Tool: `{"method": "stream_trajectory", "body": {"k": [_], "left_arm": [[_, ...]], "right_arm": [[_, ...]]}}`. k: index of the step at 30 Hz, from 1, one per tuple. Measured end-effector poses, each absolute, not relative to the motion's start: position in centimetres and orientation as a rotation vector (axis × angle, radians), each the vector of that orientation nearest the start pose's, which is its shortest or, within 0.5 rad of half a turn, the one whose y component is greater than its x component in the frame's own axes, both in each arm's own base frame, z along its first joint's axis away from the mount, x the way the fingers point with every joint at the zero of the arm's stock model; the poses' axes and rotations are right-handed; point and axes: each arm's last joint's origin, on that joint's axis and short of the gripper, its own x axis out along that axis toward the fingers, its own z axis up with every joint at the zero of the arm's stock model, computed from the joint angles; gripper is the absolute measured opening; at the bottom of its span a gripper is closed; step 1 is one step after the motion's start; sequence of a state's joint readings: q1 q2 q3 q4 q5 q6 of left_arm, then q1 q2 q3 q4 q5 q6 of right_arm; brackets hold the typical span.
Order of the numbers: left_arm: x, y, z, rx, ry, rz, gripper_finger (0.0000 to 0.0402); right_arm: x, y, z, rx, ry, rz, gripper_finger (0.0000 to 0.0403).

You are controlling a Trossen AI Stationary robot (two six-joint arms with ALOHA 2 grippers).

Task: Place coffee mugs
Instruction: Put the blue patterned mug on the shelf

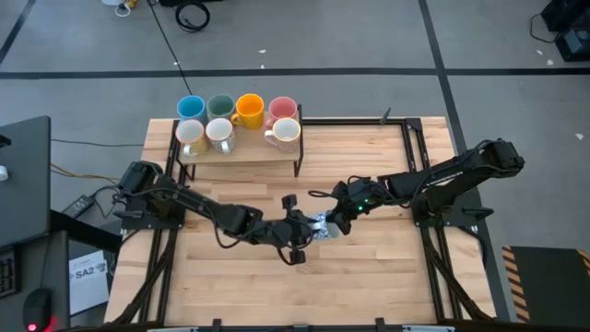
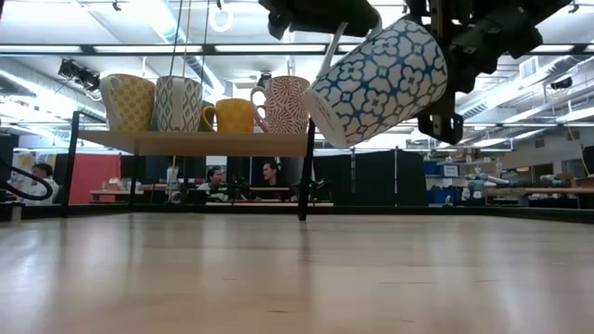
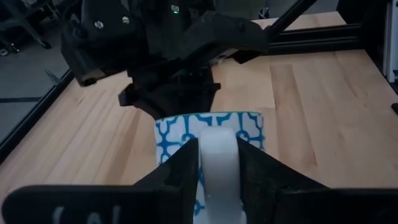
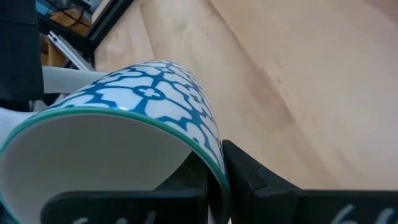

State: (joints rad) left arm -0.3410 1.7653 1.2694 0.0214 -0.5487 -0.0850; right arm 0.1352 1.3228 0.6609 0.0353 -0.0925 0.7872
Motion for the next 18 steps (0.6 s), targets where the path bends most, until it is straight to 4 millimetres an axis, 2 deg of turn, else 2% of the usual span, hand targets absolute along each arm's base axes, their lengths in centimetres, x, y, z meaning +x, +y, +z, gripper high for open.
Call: {"method": "stream_trajectory", "body": {"k": [8,18], "left_arm": [[38.1,-11.44,25.67,0.114,0.419,0.224,0.0148],[38.14,-11.46,25.67,0.111,0.42,0.197,0.0145]], "right_arm": [[26.02,3.91,19.91,0.841,0.707,-0.038,0.0032],[25.83,3.91,19.66,0.856,0.738,-0.056,0.0032]]}}
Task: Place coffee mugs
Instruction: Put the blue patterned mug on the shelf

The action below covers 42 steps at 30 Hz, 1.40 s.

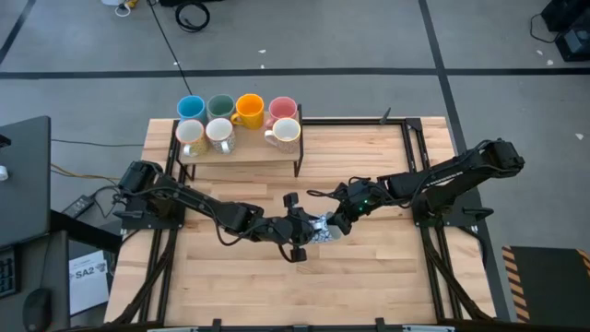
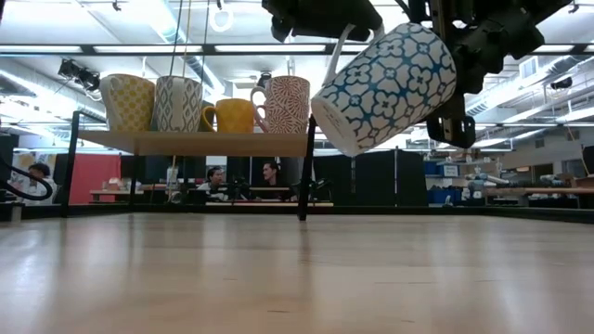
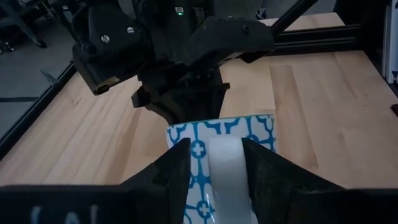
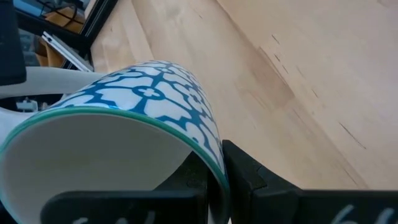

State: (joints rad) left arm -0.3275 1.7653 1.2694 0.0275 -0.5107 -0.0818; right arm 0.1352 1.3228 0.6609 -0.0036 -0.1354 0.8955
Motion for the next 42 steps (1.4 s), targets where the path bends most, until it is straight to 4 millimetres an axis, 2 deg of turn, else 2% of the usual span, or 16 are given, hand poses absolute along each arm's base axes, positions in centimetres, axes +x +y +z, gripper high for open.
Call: {"method": "stream_trajectory", "body": {"k": [8,16,42], "left_arm": [[38.15,-11.54,25.64,0.099,0.425,0.166,0.0127],[38.21,-11.32,25.63,0.088,0.426,0.177,0.008],[38.21,-11.34,25.62,0.092,0.427,0.172,0.0081]], "right_arm": [[25.83,3.9,19.66,0.854,0.736,-0.059,0.0032],[25.83,3.83,19.64,0.852,0.733,-0.072,0.0032],[25.86,3.87,19.71,0.847,0.731,-0.058,0.0072]]}}
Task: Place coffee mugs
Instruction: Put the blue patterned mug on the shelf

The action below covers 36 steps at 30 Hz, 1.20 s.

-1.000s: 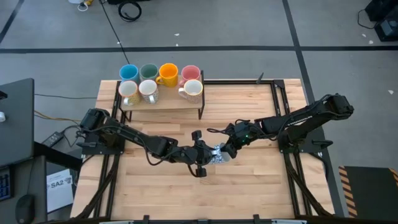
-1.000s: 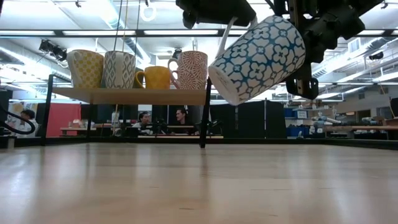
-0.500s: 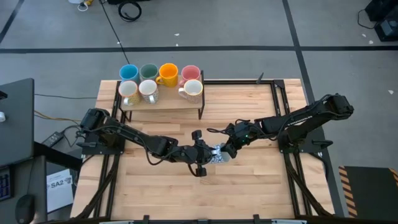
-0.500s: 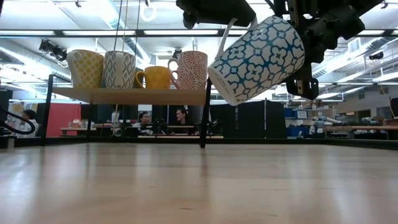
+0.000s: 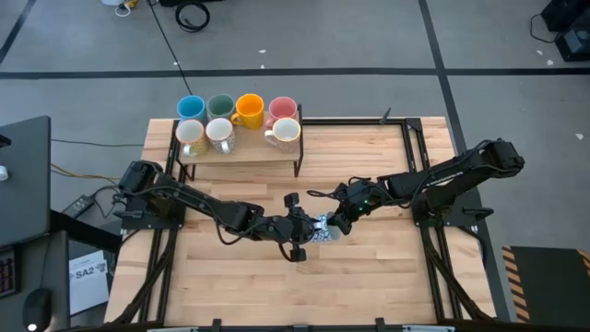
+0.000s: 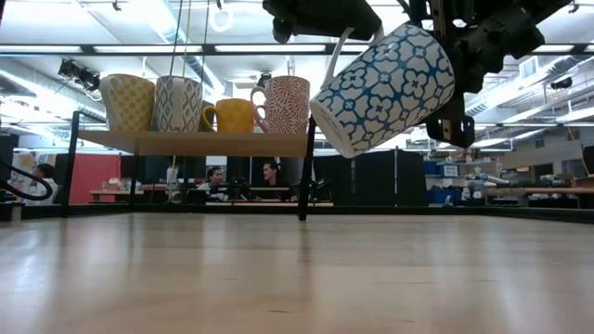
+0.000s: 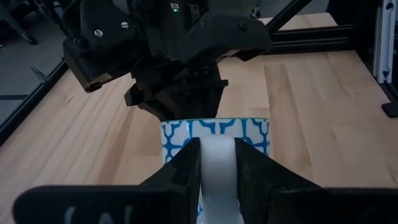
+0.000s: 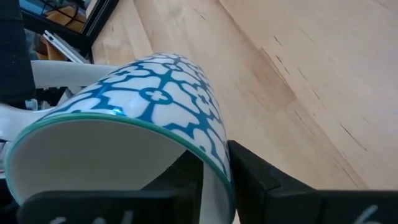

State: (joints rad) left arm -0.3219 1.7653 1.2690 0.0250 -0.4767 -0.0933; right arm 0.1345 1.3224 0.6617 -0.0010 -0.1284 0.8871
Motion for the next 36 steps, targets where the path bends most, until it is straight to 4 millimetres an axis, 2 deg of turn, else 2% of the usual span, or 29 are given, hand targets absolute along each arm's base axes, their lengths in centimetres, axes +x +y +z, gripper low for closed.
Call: {"method": "stream_trajectory", "body": {"k": [12,23,36], "left_arm": [[38.2,-11.4,25.6,0.068,0.426,0.178,0.0081],[37.8,-11.4,25.8,0.068,0.441,0.174,0.0081],[37.7,-11.5,25.7,0.072,0.454,0.173,0.0081]], "right_arm": [[26.0,3.9,19.9,0.817,0.713,-0.037,0.0132],[25.8,3.8,20.4,0.798,0.696,-0.001,0.0134],[22.8,2.2,23.8,0.71,0.623,0.022,0.0133]]}}
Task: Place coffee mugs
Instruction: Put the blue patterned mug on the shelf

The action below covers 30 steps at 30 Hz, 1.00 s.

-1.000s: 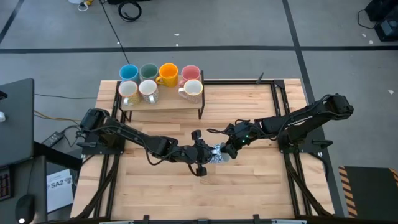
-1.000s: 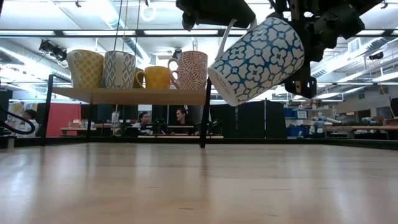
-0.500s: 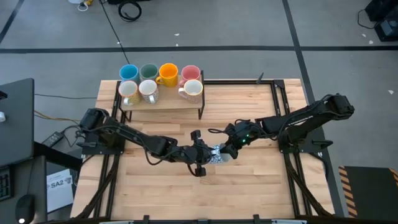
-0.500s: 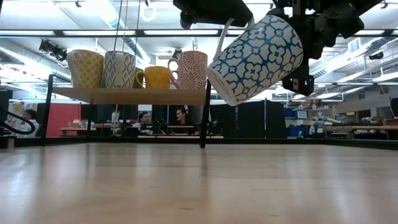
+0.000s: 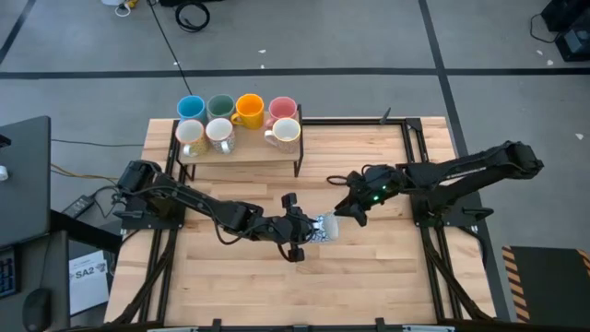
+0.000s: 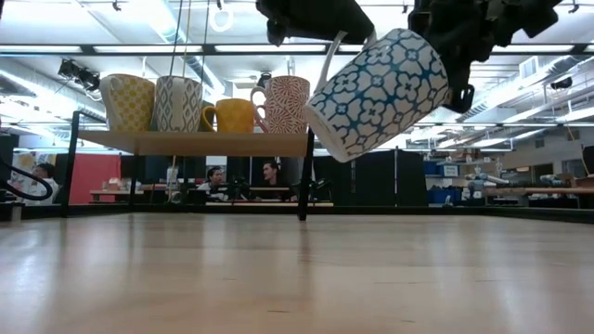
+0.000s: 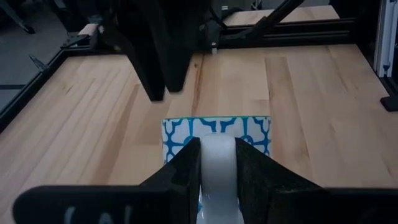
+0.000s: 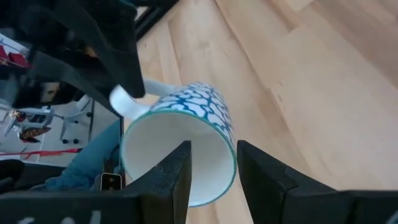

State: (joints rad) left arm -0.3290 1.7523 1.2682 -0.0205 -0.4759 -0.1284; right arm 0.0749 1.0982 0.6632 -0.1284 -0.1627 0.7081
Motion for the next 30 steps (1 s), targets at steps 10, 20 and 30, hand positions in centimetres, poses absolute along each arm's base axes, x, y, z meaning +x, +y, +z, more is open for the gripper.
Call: {"method": "stream_trajectory", "body": {"k": [10,20,30], "left_arm": [[36.3,-10.7,28.3,0.085,0.377,0.381,0.0081],[33.8,-10.0,31.1,0.147,0.257,0.801,0.0081],[32.1,-11.3,31.9,0.231,0.147,1.147,0.0082]], "right_arm": [[20.9,1.7,25.6,0.691,0.555,0.026,0.0133],[20.9,1.7,25.9,0.69,0.534,0.031,0.0133],[21.0,1.7,26.0,0.645,0.516,0.05,0.0133]]}}
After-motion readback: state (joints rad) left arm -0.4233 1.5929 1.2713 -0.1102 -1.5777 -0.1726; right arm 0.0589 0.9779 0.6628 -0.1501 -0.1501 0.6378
